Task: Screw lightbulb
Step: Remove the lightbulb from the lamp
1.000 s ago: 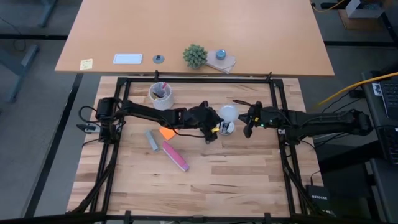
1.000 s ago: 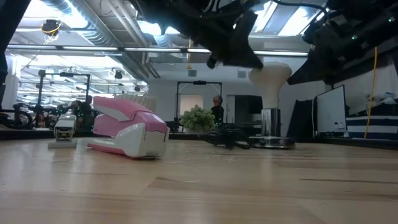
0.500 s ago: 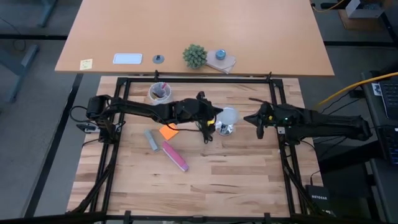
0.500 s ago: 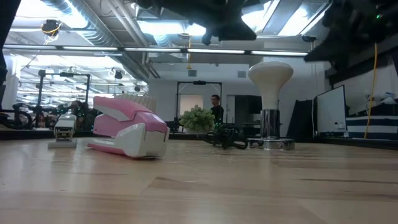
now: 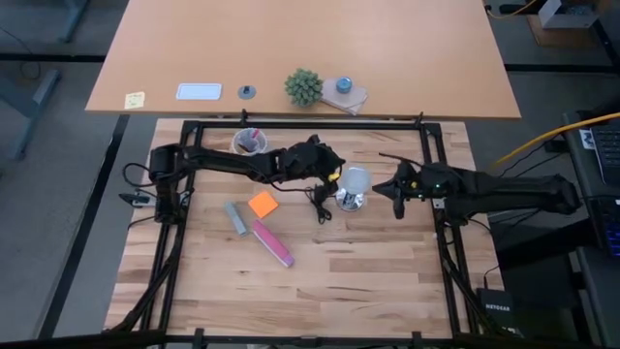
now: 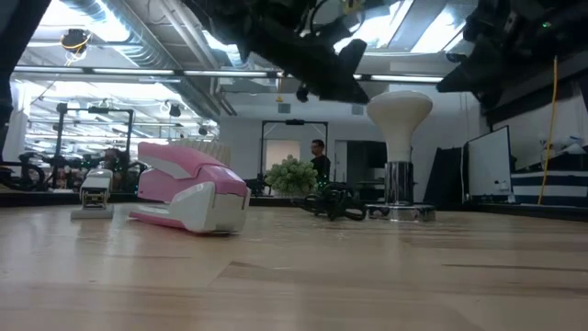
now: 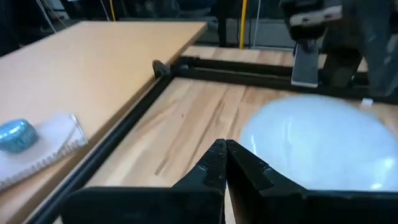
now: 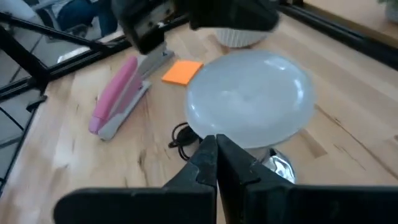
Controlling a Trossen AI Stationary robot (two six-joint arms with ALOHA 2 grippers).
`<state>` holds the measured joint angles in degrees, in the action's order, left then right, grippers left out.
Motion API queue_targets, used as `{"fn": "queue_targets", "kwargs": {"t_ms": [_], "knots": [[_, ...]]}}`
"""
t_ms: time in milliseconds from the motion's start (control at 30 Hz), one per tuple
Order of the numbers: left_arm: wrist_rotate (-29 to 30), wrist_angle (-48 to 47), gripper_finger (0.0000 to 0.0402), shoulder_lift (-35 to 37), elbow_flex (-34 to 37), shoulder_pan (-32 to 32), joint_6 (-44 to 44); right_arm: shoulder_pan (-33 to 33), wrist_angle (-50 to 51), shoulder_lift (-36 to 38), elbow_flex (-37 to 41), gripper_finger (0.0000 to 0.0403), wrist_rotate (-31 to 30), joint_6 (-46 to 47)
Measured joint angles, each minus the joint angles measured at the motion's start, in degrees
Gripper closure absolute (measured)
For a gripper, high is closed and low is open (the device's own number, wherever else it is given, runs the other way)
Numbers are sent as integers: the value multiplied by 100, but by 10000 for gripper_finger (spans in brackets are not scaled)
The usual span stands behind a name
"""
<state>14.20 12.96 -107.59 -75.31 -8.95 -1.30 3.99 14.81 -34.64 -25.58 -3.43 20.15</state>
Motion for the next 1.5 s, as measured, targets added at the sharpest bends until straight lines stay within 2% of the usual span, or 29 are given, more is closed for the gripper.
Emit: {"fn": "queue_targets", "kwargs": {"t_ms": [133, 333, 733, 1000, 1500], "knots": [[-34, 47, 401, -109, 0, -52, 2, -279, -261, -322, 8, 400, -85, -194], [-166, 125, 401, -156, 0, -52, 3, -518, -314, -565, 2, 400, -796, -244], [-308, 95, 401, -156, 0, 84, 123, -514, -438, -739, 2, 400, -989, -246], [-207, -251, 402, -129, -13, 209, 362, -516, -396, -749, 2, 400, -1391, -235], [106, -330, 402, -127, -11, 474, 396, -514, -270, -749, 1, 400, -1607, -208]]}}
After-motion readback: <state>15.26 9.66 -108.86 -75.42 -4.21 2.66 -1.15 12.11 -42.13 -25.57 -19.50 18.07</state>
